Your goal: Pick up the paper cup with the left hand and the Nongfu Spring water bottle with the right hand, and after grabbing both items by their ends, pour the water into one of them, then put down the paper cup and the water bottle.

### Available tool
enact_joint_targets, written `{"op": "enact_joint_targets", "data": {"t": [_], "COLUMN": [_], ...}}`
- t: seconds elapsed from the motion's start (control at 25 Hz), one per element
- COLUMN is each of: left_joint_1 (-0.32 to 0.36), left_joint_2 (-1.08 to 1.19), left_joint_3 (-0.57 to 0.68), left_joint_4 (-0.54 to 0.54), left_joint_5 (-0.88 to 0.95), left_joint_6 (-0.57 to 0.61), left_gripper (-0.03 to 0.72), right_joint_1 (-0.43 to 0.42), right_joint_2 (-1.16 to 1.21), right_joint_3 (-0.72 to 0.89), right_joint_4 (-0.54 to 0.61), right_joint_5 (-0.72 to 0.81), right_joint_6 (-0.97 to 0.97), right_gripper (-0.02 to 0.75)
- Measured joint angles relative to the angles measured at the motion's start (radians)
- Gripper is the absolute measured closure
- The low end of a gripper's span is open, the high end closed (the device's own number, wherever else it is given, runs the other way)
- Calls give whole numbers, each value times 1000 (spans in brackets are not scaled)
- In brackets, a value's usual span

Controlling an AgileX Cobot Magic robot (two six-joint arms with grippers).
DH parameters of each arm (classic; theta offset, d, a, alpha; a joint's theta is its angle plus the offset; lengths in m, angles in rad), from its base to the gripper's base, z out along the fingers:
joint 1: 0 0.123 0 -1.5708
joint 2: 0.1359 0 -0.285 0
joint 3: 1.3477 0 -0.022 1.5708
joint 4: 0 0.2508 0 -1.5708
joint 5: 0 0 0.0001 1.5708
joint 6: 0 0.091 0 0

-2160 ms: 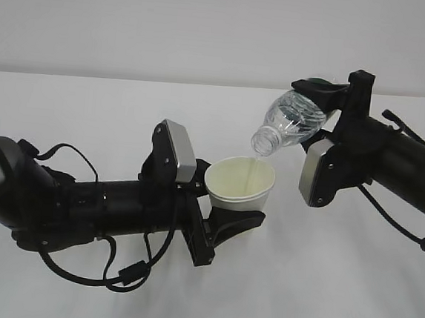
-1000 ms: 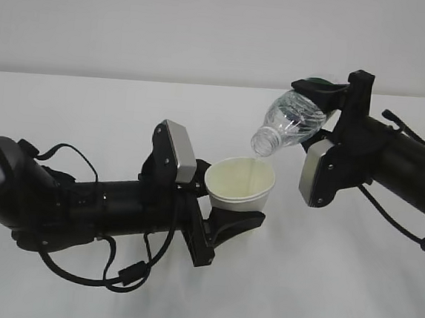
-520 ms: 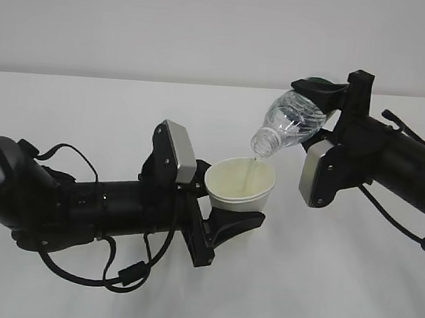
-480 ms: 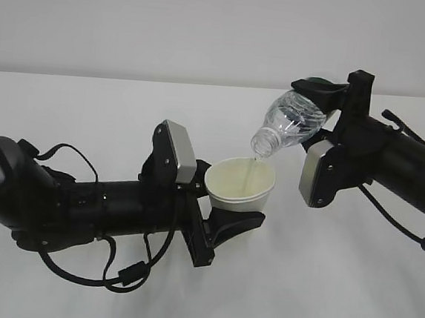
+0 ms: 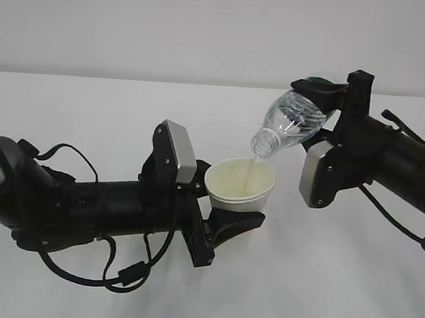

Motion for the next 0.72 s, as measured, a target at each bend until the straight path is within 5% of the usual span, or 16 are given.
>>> {"op": "enact_joint_targets", "data": {"t": [0.72], "left_joint_1": [0], "left_joint_2": [0], "left_joint_3": [0], "left_joint_4": [2], "left_joint_5": [0], "left_joint_6": [0], "left_gripper": [225], "right_joint_1": [0], "right_joint_2": [0], "right_joint_3": [0], "right_joint_4": [0], "right_joint_5": [0], "right_joint_6": [-15], "right_gripper": [274]}}
